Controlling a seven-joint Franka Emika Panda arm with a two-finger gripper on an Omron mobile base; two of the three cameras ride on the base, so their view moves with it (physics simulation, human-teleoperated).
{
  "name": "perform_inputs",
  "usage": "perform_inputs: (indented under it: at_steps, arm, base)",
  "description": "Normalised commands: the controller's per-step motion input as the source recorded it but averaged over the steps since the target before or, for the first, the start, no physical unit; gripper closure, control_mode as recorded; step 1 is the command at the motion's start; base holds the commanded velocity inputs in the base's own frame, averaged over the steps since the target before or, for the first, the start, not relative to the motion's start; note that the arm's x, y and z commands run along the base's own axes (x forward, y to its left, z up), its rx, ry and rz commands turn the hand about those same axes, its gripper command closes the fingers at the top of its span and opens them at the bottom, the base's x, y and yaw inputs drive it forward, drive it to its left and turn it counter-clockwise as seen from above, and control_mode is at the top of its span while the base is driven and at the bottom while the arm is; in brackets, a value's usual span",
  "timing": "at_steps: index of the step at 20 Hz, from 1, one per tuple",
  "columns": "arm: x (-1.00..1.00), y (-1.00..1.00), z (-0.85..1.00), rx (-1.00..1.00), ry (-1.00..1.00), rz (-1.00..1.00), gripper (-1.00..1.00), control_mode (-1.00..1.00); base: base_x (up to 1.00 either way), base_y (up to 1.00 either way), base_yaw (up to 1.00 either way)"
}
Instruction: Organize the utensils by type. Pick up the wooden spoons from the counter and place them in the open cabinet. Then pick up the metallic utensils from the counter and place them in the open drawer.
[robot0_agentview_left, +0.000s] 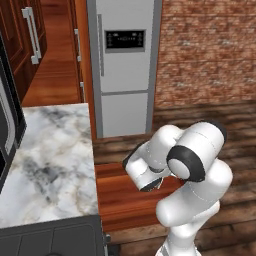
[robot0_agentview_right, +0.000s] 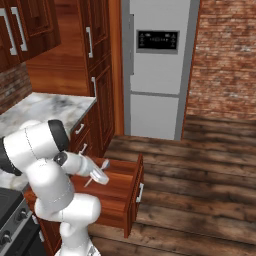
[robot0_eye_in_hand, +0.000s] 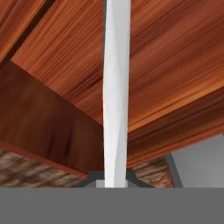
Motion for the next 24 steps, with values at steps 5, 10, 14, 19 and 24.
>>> perform_inputs:
  at_steps: [5,10,14,19,24]
  arm:
    - [0.01,0.07,0.00,0.00,0.20,0.00,1.00,-1.00]
    - [0.16,0.16,0.00,0.00,0.10,0.00,1.00,-1.00]
    - [0.33,0.06,0.00,0.03,0.03,0.00,1.00,-1.00]
    - [0.42,0.00,-0.09,0.01,0.06,0.00,1.00,-1.00]
    - [0.43,0.00,-0.31,0.00,0.06,0.00,1.00,-1.00]
  base:
    - [0.00,0.00,0.00]
    - [0.00,0.00,0.00]
    - [0.00,0.00,0.00]
    - [0.00,0.00,0.00]
    - [0.00,0.00,0.00]
